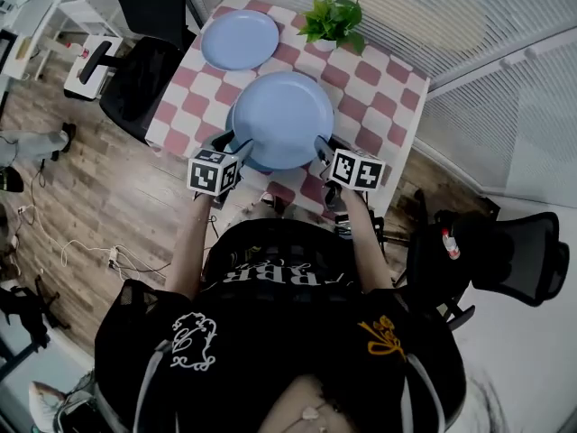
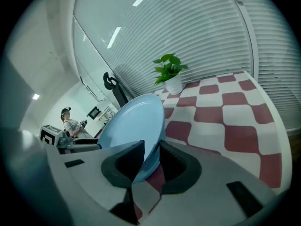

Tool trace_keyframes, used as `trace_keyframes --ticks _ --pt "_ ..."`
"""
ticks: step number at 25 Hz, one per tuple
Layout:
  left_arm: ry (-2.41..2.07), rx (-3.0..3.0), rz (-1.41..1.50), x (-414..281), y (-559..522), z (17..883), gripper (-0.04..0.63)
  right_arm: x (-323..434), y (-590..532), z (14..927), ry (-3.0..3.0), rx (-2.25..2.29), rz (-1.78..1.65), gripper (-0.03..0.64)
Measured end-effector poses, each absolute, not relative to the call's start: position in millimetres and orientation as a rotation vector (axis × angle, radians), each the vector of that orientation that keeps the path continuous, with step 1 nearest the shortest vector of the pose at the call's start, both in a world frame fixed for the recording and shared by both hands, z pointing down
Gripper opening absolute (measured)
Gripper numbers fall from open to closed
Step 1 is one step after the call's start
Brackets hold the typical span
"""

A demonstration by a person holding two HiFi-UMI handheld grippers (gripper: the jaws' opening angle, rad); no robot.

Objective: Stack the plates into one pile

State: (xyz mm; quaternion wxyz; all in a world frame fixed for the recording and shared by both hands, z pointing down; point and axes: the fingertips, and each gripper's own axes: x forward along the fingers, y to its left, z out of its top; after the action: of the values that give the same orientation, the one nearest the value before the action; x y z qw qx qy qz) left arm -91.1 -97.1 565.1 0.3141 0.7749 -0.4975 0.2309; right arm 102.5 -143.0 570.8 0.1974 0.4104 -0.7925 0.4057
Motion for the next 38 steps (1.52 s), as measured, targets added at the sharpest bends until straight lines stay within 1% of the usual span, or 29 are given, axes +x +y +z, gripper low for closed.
trace_keyframes --ticks 9,19,22,24,27,33,38 --pt "-1.316 1.926 0.611 -121.6 -67.8 601.3 0.219 69.2 -125.4 607.3 -2.108 1.062 1.106 0.097" --pt "-1.294 1.915 0.641 -128.2 -70.9 623.4 0.219 61.0 -121.1 622.4 -2.067 1.081 1.09 0.098" --pt "-1.286 1.914 0.604 -127.1 -73.7 623.8 0.236 58.5 -119.8 621.4 -2.069 1.093 1.099 0.099" --pt "-1.269 1.911 0.55 -126.1 -73.8 622.4 0.237 57.2 -118.6 620.2 -2.075 1.094 1.108 0.128" --pt "-1.25 1.916 0.505 -129.4 -72.3 620.1 0.238 59.2 -120.0 616.5 -2.085 1.14 1.122 0.225" --pt "-1.277 1.956 0.409 -149.2 -69.5 595.3 0.238 69.2 -122.9 591.2 -2.135 1.287 1.132 0.224" --pt "-1.23 2.064 0.329 -143.9 -67.7 562.9 0.229 55.7 -120.0 551.6 -2.282 1.323 1.059 0.218"
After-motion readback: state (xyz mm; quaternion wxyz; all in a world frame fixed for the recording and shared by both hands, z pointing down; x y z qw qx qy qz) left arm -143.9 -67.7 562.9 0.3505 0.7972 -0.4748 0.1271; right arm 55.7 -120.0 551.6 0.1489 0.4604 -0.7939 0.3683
